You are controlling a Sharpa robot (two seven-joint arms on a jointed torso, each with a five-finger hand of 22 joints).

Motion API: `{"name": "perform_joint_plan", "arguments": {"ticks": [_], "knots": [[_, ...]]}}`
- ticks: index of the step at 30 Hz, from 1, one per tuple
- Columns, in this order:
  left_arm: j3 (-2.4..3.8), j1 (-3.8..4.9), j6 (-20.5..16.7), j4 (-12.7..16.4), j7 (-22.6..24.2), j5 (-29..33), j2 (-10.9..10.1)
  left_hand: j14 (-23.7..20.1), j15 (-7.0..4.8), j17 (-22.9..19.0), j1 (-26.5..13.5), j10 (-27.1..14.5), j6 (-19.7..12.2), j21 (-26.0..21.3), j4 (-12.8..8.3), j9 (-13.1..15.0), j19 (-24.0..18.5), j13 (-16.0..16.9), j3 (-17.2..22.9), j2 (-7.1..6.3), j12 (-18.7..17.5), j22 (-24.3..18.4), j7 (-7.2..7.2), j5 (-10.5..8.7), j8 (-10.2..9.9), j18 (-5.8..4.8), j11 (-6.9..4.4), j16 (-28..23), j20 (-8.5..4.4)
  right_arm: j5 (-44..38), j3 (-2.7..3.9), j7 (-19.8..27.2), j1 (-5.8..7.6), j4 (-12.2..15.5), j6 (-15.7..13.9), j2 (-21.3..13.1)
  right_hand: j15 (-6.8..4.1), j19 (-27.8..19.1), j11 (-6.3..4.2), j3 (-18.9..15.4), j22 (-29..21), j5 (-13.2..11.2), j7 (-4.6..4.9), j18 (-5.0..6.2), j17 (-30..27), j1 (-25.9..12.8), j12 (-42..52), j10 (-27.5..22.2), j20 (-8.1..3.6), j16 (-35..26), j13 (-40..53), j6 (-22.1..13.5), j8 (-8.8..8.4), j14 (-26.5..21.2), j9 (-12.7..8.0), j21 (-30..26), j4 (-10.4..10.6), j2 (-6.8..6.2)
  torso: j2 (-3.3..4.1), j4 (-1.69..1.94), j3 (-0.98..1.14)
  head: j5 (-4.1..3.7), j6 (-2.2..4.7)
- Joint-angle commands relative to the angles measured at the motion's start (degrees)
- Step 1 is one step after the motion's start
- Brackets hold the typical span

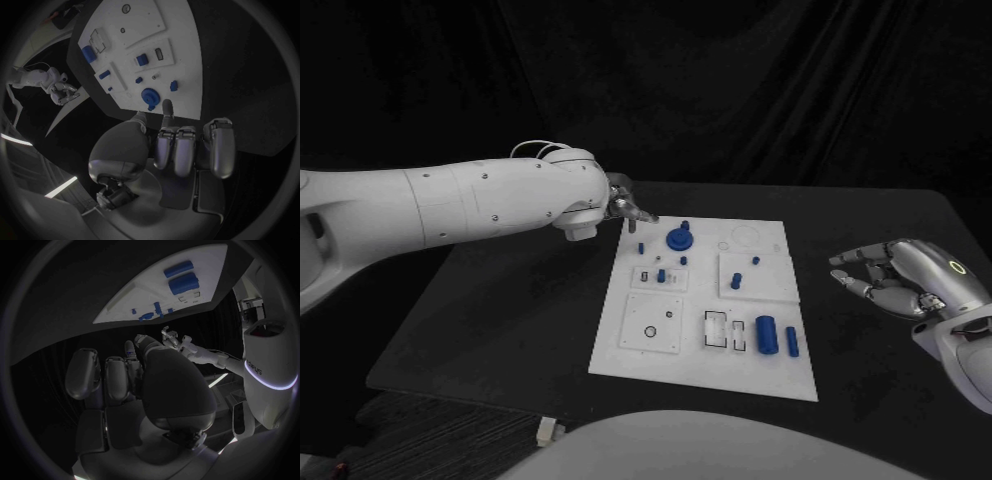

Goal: Assemble the parts on the task board

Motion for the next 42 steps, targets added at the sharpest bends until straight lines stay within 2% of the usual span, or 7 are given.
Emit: {"name": "perform_joint_plan", "arguments": {"ticks": [1,11,15,21,31,35,42], "knots": [[0.06,-0.22,1.36,-1.13,1.47,0.21,0.82,6.05,-0.41,15.10,0.36,5.98,-0.04,-0.41,0.10,0.19,0.70,15.04,-0.37,-0.02,0.20,12.02,-0.12,0.03,0.37,-0.26,-0.21,0.15,0.05,-0.12,0.05,0.08,-0.11,0.34,-0.60,-0.13,-0.38,0.73,-0.19,0.03,9.38,-0.36,-0.04,-0.63,-0.03,-0.69,-0.03,1.06,0.16,0.06,-6.40,0.47,-0.17,2.97,-0.05,0.05,0.15,0.01,0.50,0.23,-0.25,0.65,-0.01],[0.06,-1.53,2.87,-4.96,2.04,0.20,3.81,6.05,-0.32,15.10,-0.37,5.98,-0.63,-1.07,1.18,1.45,0.19,15.04,-1.90,-0.13,0.20,11.80,-0.03,-0.17,1.25,-0.11,-0.11,0.15,0.07,-0.12,0.05,1.48,-0.12,0.56,-0.98,0.02,-0.46,0.60,-0.29,0.29,9.24,0.30,-0.15,-0.50,-0.56,-0.45,-0.56,0.91,0.08,-0.26,-6.84,0.68,-0.09,2.92,-0.03,-0.55,-0.21,0.00,0.87,0.38,-0.54,0.60,-0.01],[0.06,-1.97,3.84,-5.76,1.92,0.20,4.56,6.05,-0.32,15.10,-0.46,5.98,-0.73,-1.20,1.33,1.60,0.10,15.04,-2.10,-0.13,0.20,11.76,-0.02,-0.18,1.33,-0.08,-0.10,0.15,0.07,-0.12,0.05,2.61,-0.12,0.76,-1.59,0.07,-0.52,0.57,-0.35,0.45,9.22,0.68,-0.21,-0.48,-0.84,-0.29,-0.76,0.82,0.03,-0.44,-6.97,0.85,-0.02,2.87,-0.01,-0.62,-0.42,-0.03,0.90,0.81,-0.62,0.14,-0.01],[0.06,-2.67,4.68,-6.47,1.75,0.20,5.04,6.05,-0.34,15.10,-0.20,5.98,-0.71,-1.26,1.58,2.78,-0.02,15.04,-2.74,0.10,0.20,11.73,-0.14,-0.18,2.28,-0.06,-0.16,0.15,0.05,-0.12,0.05,3.27,-0.12,0.84,-1.92,0.04,-0.55,0.52,-0.37,0.51,9.18,0.92,-0.23,-0.45,-1.01,-0.24,-0.91,0.76,0.01,-0.56,-7.09,0.91,0.00,2.83,-0.01,-0.76,-0.51,-0.09,0.92,0.55,-0.89,0.55,-0.01],[0.06,-3.54,4.85,-8.20,1.69,0.20,5.85,6.05,-0.29,15.10,0.57,5.98,-2.11,-1.65,1.47,4.10,-0.33,15.04,-3.20,0.55,0.20,11.60,0.03,-0.16,2.80,0.03,-0.06,0.15,0.07,-0.12,0.05,3.28,-0.12,0.55,-1.73,0.16,-0.58,0.47,-0.40,0.62,9.15,1.26,-0.23,-0.43,-1.26,-0.11,-1.07,0.70,-0.03,-0.74,-7.21,0.91,-0.03,2.77,-0.02,-0.89,-0.71,-0.22,0.93,0.43,-0.93,1.08,-0.01],[0.07,-3.66,4.69,-8.47,1.77,0.20,5.96,6.05,-0.28,15.10,1.45,5.98,-3.44,-1.61,1.30,8.98,-0.37,15.04,-4.21,1.12,0.20,11.59,-0.15,-0.12,6.48,0.05,-0.15,0.15,0.10,-0.12,0.04,3.14,-0.12,0.27,-1.53,0.24,-0.58,0.47,-0.40,0.62,9.15,1.26,-0.23,-0.43,-1.26,-0.11,-1.08,0.70,-0.03,-0.74,-7.21,0.91,-0.03,2.77,-0.02,-0.89,-0.71,-0.23,0.92,0.51,-0.89,1.07,-0.01],[0.07,-3.77,4.99,-9.29,1.53,0.20,6.33,6.05,-0.28,15.10,1.71,5.98,-4.25,-1.81,1.24,9.97,-0.52,15.04,-4.43,1.35,0.20,11.52,-0.09,-0.10,6.99,0.09,-0.11,0.15,0.12,-0.12,0.04,3.03,-0.13,0.03,-1.26,0.45,-0.58,0.45,-0.40,0.68,9.14,1.39,-0.23,-0.42,-1.28,-0.06,-1.09,0.68,-0.04,-0.75,-7.21,0.90,-0.04,2.76,-0.03,-0.92,-0.77,-0.25,0.88,0.42,-0.92,1.59,-0.01]]}}
